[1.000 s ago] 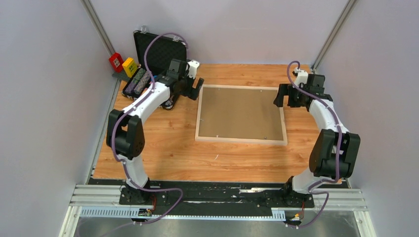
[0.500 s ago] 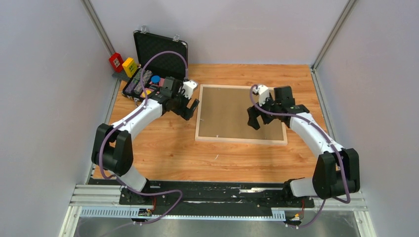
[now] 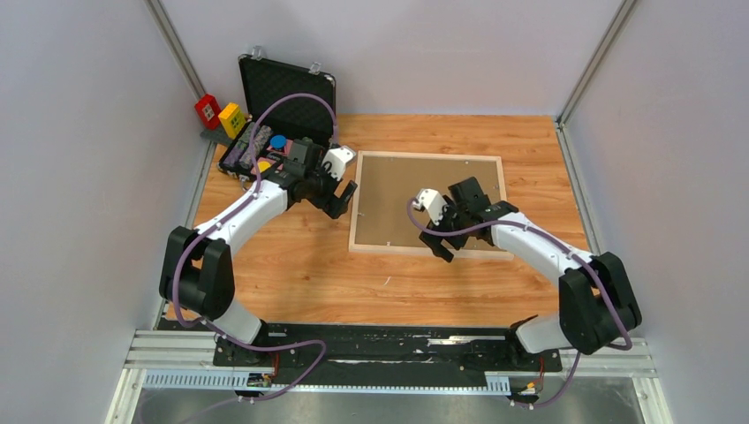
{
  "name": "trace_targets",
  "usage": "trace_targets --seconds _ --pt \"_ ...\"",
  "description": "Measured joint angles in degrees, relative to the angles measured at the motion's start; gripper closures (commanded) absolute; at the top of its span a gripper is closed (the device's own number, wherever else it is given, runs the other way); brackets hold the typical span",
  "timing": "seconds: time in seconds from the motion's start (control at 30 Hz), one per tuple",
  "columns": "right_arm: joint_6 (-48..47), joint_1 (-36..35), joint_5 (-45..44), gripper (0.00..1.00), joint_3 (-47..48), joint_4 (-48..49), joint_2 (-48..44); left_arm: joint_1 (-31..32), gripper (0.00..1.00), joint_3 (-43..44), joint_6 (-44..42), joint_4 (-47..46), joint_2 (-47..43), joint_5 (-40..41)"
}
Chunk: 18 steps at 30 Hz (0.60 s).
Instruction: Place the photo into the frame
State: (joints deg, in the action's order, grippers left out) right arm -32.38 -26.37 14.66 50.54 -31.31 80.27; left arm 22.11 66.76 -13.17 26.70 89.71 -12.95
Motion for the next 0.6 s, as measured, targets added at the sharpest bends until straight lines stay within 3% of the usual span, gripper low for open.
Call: trace_targets --seconds 0.33,0.6 --pt "-4.1 -3.3 -4.0 0.32 0.0 -1.0 5.3 0.0 0.00 -0.7 0.0 -0.7 0.0 0.5" --pt "-5.7 -4.3 -6.2 0.49 0.0 -1.0 8.6 0.0 0.00 -1.5 0.0 -0.8 0.0 1.1"
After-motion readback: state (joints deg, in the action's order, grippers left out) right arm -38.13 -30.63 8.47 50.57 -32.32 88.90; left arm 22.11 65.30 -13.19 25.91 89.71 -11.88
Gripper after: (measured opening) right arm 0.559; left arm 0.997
